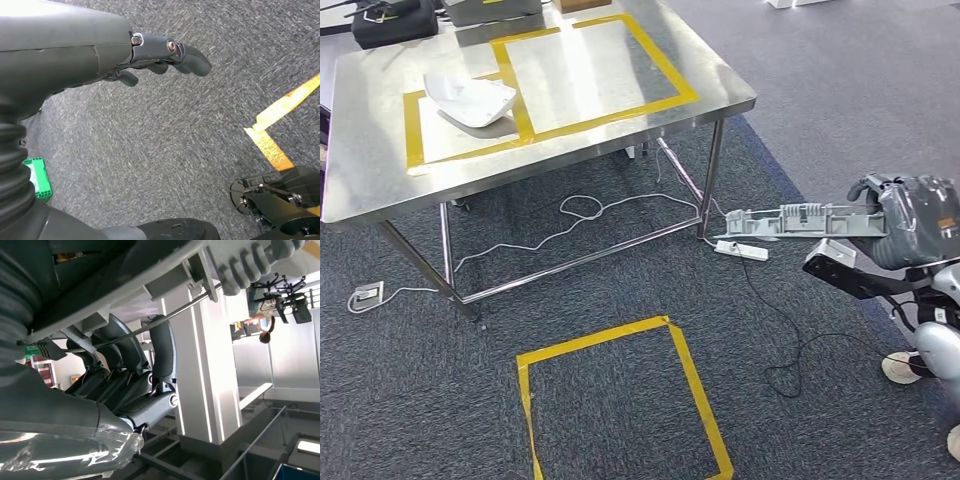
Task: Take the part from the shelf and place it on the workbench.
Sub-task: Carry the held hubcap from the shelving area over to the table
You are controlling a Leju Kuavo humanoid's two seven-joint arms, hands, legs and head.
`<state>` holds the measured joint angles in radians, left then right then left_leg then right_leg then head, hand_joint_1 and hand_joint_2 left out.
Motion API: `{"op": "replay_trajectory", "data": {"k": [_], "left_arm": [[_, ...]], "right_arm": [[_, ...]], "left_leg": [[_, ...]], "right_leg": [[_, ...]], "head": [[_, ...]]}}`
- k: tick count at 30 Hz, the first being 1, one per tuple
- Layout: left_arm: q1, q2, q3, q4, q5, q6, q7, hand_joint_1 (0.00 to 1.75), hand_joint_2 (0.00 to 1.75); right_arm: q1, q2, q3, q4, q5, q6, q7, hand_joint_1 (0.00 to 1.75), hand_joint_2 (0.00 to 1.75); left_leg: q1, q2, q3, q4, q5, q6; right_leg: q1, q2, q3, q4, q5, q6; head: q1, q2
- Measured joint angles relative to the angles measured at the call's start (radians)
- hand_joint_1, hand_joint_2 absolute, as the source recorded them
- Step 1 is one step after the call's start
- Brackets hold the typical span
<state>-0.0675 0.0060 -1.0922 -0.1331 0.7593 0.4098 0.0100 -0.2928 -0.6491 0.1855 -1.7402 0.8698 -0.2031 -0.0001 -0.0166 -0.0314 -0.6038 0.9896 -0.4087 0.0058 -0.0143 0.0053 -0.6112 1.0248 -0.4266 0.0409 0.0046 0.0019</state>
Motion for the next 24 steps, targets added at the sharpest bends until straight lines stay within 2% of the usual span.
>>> {"op": "replay_trajectory", "data": {"k": [6, 13, 24], "left_arm": [[0.000, 0.000, 0.000, 0.000, 0.005, 0.021, 0.022, 0.00, 1.75], [0.000, 0.000, 0.000, 0.000, 0.017, 0.025, 0.040, 0.00, 1.75], [-0.001, -0.004, -0.003, 0.000, 0.017, 0.040, 0.074, 0.00, 1.75]], "right_arm": [[-0.036, -0.040, -0.028, 0.000, 0.002, 0.021, -0.009, 1.75, 1.75], [-0.179, -0.092, -0.031, 0.014, -0.015, 0.105, -0.010, 1.75, 1.75], [-0.366, -0.114, 0.013, 0.077, -0.028, 0.158, 0.005, 1.75, 1.75]], "left_leg": [[0.000, 0.000, -0.001, 0.000, 0.001, 0.001], [-0.001, 0.000, -0.002, 0.000, 0.002, 0.003], [-0.003, 0.000, -0.005, 0.000, 0.004, 0.005]], "right_leg": [[0.000, 0.000, -0.001, 0.000, 0.000, 0.001], [-0.001, 0.000, -0.002, 0.000, 0.001, 0.001], [-0.002, 0.000, -0.005, 0.000, 0.003, 0.003]], "head": [[0.000, 0.000], [0.000, 0.000], [0.000, 0.000]]}}
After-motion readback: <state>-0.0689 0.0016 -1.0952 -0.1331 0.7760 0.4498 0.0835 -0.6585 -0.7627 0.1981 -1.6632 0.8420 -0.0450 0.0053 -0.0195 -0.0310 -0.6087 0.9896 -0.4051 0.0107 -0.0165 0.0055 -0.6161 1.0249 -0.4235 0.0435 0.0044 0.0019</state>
